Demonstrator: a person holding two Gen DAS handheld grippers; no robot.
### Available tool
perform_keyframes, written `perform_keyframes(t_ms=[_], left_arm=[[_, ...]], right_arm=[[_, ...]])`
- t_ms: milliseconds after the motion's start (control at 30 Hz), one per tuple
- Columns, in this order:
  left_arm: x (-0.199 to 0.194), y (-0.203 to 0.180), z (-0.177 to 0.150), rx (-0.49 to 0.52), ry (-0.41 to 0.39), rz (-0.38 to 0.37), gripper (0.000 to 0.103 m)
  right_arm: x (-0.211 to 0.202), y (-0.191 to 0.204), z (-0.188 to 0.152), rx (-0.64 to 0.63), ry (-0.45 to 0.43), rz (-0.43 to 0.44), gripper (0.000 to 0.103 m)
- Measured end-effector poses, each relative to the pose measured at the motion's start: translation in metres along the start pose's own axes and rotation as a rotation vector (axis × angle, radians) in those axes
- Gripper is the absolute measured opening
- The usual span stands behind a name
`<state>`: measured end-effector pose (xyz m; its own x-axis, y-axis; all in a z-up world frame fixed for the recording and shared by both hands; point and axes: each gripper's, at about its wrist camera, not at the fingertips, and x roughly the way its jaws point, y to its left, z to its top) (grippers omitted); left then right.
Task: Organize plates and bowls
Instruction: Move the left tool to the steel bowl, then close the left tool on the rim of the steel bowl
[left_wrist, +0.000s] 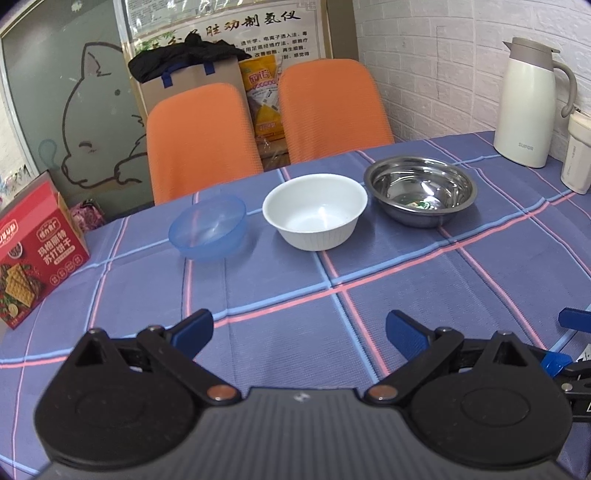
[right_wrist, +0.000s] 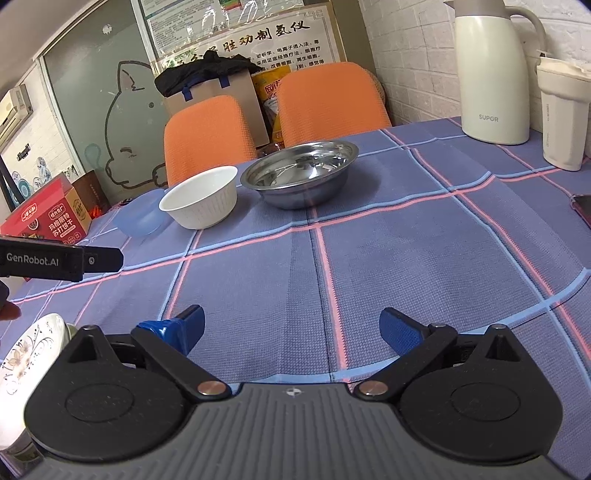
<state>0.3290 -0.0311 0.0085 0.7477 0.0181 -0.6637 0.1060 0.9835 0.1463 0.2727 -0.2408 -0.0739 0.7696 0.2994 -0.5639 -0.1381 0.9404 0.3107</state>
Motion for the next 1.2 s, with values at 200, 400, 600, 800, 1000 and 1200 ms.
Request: perform_keyframes(t_ms=[200,400,600,800,1000,1200], left_arm=[[0.005,-0.009,0.004,0.033,0.005,-0.008,0.099],[0.023,-0.005,0.048,0.053,-0.02,-0.114,0.099],[0.074,-0.014,0.128,0.064,-0.065,-0.286,0.1],[0.155,-0.053,0.167,0.146,0.052,-0.412,0.1],[0.211,-0.071,0.168,0.145,0.133,-0.443,0.1],[0.23,-0.08,0.16,0.164,0.159,-0.466,0.084]], right_arm=[[0.004,-0.002,0.017,-0.068,-0.01,0.002,0.089],[0.017,-0.001,0.067,-0.208,-0.056,0.017,0.089],[0.068,-0.02,0.094,-0.215,0.006,-0.02,0.089],[0.11,-0.039,0.097,-0.179,0.098,-0.013,0.089],[0.136,-0.045,0.103,-0.21,0.14,-0.018,0.089],[0.158,-0.043,0.11,-0.256,0.142,-0.012,0.089]])
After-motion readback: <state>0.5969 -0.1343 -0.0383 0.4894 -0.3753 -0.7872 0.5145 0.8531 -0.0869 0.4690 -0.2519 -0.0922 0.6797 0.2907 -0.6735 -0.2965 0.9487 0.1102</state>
